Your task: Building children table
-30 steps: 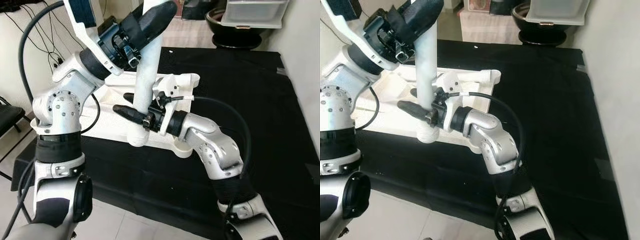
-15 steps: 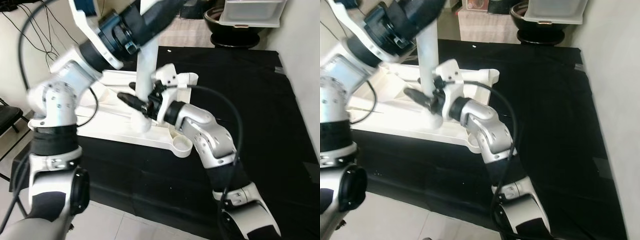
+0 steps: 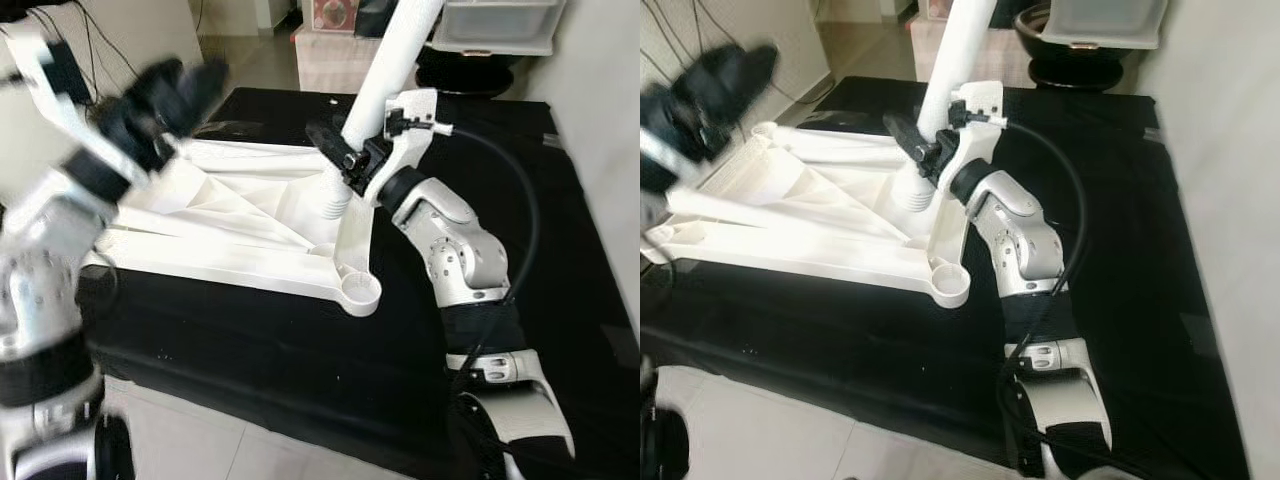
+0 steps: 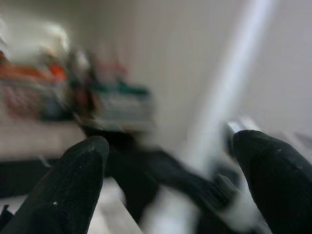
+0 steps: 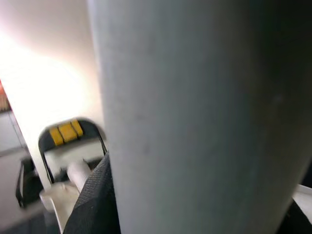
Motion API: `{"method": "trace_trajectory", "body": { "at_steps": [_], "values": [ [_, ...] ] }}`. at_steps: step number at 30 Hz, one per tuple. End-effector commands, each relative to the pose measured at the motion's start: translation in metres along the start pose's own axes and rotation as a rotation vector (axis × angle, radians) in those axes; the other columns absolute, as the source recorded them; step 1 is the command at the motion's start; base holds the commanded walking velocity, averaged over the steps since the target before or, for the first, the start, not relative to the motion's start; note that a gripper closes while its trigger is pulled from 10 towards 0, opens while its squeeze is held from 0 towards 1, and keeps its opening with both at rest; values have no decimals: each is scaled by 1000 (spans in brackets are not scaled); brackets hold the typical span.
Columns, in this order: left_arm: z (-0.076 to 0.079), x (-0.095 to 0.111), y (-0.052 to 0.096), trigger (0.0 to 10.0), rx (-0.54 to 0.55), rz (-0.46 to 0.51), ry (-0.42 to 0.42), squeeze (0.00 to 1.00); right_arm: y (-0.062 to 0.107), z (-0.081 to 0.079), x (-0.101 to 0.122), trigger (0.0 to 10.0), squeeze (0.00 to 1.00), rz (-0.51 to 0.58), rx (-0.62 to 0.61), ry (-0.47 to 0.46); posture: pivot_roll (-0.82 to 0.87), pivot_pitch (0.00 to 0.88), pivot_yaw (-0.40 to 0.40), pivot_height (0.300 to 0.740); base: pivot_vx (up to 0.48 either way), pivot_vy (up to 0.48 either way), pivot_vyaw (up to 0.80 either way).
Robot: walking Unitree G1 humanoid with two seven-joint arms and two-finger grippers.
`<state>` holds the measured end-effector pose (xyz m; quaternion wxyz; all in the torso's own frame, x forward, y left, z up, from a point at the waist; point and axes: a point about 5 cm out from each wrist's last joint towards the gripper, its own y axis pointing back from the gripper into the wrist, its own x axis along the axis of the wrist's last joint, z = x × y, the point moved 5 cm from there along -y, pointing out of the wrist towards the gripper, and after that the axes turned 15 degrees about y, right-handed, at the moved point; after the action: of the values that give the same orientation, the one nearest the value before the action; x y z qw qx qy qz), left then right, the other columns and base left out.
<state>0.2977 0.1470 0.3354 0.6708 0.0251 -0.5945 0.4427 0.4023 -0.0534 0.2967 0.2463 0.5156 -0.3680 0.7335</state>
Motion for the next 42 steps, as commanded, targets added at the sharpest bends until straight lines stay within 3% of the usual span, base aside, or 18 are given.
{"method": "trace_trajectory", "body": {
  "at_steps": [1, 3, 4, 7, 8, 11, 15, 17, 19, 21, 22, 24, 28, 29, 31, 36, 42],
  "values": [
    [11, -3, -1, 10000, -30, -21, -2, 0, -3, -4, 0, 10000, 0, 3, 14, 18, -7, 118, 26, 740, 0, 0, 0],
    [21, -54, 15, 10000, 27, -157, 6, 0, -4, -2, -4, 10000, 0, -16, 18, 55, 18, 135, 19, 740, 0, 0, 0],
    [24, -65, 18, 10000, 41, -181, 13, 0, -5, -2, -4, 10000, 0, -18, 21, 59, 18, 135, 19, 740, 0, 0, 0],
    [24, -65, 18, 10000, 41, -181, 13, 0, -5, -2, -4, 10000, 0, -18, 21, 59, 18, 135, 19, 740, 0, 0, 0],
    [36, -91, 21, 10000, 64, -225, 42, 0, -7, -2, -5, 10000, 0, -20, 22, 71, 38, 156, 22, 740, 0, 0, 0],
    [42, -108, 24, 10000, 123, -240, 66, 0, -8, 0, -7, 10000, 0, -25, 11, 80, 45, 164, 18, 740, 0, 0, 0],
    [38, -117, 31, 10000, 183, -276, 28, 0, -9, 1, -7, 10000, 0, -27, 14, 75, 53, 177, 15, 740, 0, 0, 0],
    [39, -125, 43, 10000, 227, -324, -1, 0, -9, -3, -6, 10000, 0, -20, 59, 83, 60, 213, 18, 740, 0, 0, 0],
    [39, -125, 43, 10000, 227, -324, -1, 0, -9, -3, -6, 10000, 0, -20, 59, 83, 60, 213, 18, 740, 0, 0, 0],
    [49, -144, 62, 10000, 249, -422, -10, 0, -3, -25, -6, 10000, 0, 7, 275, 99, 62, 235, 24, 740, 0, 0, 0],
    [49, -144, 62, 10000, 249, -422, -10, 0, -3, -25, -6, 10000, 0, 7, 275, 99, 62, 235, 24, 740, 0, 0, 0],
    [64, -164, 87, 10000, 266, -534, -7, 0, 13, -49, -6, 10000, 0, 36, 543, 131, 66, 296, 29, 740, 0, 0, 0],
    [73, -174, 103, 10000, 285, -603, -36, 0, 20, -47, 0, 10000, 0, 74, 648, 114, 73, 318, 30, 740, 0, 0, 0],
    [76, -174, 109, 10000, 303, -612, -56, 0, 24, -34, 7, 10000, 0, 93, 659, 104, 89, 341, 30, 740, 0, 0, 0],
    [78, -173, 110, 10000, 309, -608, -64, 0, 25, -30, 8, 10000, 0, 97, 661, 105, 94, 348, 34, 740, 0, 0, 0],
    [79, -162, 118, 10000, 353, -576, -126, 0, 47, -30, 12, 10000, 0, 87, 808, 153, 100, 390, 57, 740, 0, 0, 0],
    [83, -160, 122, 10000, 356, -578, -126, 0, 52, -25, 19, 10000, 0, 98, 836, 188, 114, 410, 68, 740, 0, 0, 0]
  ]
}}
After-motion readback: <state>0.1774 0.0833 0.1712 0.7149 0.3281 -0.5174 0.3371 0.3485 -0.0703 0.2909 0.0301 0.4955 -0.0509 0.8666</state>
